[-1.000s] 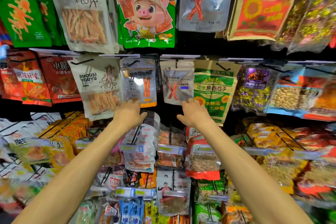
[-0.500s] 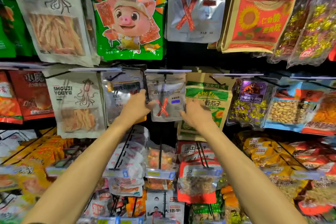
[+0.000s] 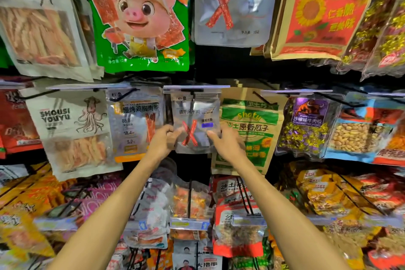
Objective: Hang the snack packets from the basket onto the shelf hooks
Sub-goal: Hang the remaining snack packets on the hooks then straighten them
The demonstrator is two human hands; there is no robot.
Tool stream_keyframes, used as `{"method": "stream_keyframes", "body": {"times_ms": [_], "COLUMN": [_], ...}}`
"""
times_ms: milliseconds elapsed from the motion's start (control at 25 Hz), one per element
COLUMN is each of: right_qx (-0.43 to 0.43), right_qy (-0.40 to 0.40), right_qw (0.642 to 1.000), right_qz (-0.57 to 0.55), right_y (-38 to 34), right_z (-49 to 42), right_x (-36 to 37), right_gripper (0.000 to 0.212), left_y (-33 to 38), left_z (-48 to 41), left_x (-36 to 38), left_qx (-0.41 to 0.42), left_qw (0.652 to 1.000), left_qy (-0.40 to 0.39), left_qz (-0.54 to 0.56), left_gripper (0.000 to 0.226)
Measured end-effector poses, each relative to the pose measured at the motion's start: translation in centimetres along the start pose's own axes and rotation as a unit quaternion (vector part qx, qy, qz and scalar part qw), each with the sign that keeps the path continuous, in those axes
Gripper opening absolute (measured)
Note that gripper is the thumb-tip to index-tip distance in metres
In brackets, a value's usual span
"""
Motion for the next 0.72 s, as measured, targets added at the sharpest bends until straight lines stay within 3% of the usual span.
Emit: {"method": "stream_keyframes", "body": {"times_ms": [240,440,720], "right_qx": [0.019,0.015,0.075], "right_qy": [-0.027,-0.002,-0.031], "right_qw": [0.997,0.999,0.996], "right_qz": [-0.071,-0.044,0.028], "right_y": [-0.2,0.5,1.6], "right_z": [-1.9,-1.9,-1.3], "right_x": [1.3,2.1,4.0], "right_gripper": [0.024,0.039,0.054], "left_y": [0.5,-1.1,-2.0], "left_z": [-1.5,-0.1,0.5], "left_x": [-1.5,-0.5,-1.9], "left_qx": [-0.015,0.006,0.028], "left_qw": [0.993,0.994,0.991], "left_qy": [0.107,0.102,0.124], "left_qz": [-0.056,0.027,0.028], "left_gripper": [0.025,0.017,0.024]}}
Point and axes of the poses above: each hand's wrist, its own z-axis away from the middle knuckle, its own x-axis out of the palm, y = z × x, the point moved 10 cm from there along -z, towards the middle knuckle, and after that the axes turned 4 degrees about x, right-handed, at the moved point
